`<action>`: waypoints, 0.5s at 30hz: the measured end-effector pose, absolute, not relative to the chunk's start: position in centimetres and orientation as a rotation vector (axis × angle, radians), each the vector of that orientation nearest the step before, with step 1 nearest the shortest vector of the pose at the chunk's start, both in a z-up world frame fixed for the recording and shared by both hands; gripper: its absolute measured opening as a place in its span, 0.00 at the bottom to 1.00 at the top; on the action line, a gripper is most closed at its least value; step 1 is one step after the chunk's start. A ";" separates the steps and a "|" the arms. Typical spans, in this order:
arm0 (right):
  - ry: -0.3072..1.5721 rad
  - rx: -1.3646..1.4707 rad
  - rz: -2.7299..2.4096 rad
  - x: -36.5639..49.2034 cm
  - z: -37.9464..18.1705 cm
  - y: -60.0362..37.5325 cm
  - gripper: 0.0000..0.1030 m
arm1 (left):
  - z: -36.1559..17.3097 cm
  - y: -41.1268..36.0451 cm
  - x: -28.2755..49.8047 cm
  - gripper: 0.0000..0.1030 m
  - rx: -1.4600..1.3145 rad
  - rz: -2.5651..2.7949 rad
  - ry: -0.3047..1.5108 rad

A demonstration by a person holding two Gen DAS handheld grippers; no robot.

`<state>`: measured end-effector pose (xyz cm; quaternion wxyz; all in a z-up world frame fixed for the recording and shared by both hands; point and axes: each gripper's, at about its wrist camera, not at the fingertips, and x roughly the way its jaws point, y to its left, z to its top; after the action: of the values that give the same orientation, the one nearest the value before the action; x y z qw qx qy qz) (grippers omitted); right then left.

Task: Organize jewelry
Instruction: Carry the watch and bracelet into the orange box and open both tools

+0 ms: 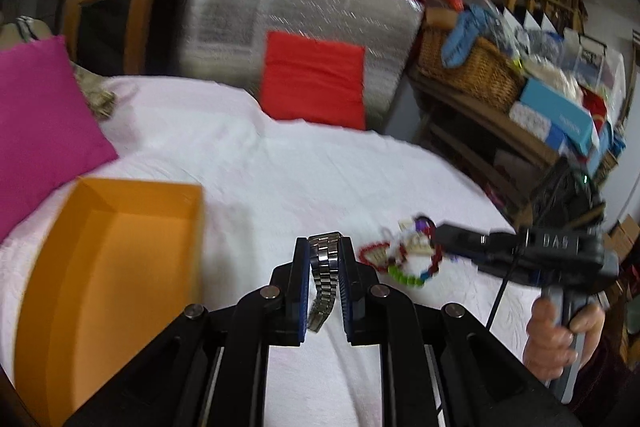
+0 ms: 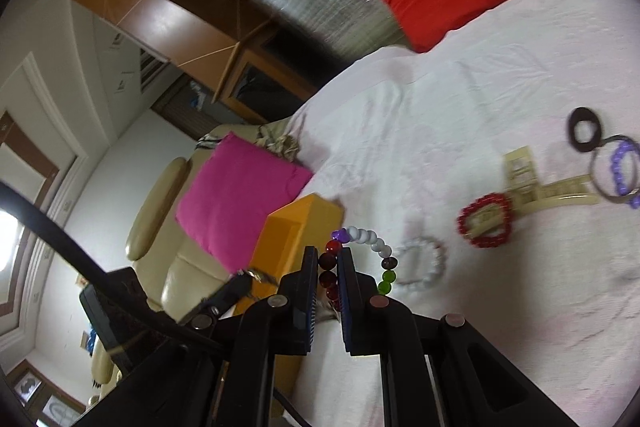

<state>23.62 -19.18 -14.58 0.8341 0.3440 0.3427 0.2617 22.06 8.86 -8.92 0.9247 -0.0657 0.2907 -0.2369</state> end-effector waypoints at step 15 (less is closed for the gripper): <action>0.786 0.687 0.844 26.2 -15.0 -5.2 0.11 | -9.1 19.1 21.7 0.14 -0.144 -0.109 0.559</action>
<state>26.18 -5.22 -15.00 0.7832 0.3181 0.3641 0.3910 21.74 19.06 -9.12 0.9572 -0.0712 0.2753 -0.0539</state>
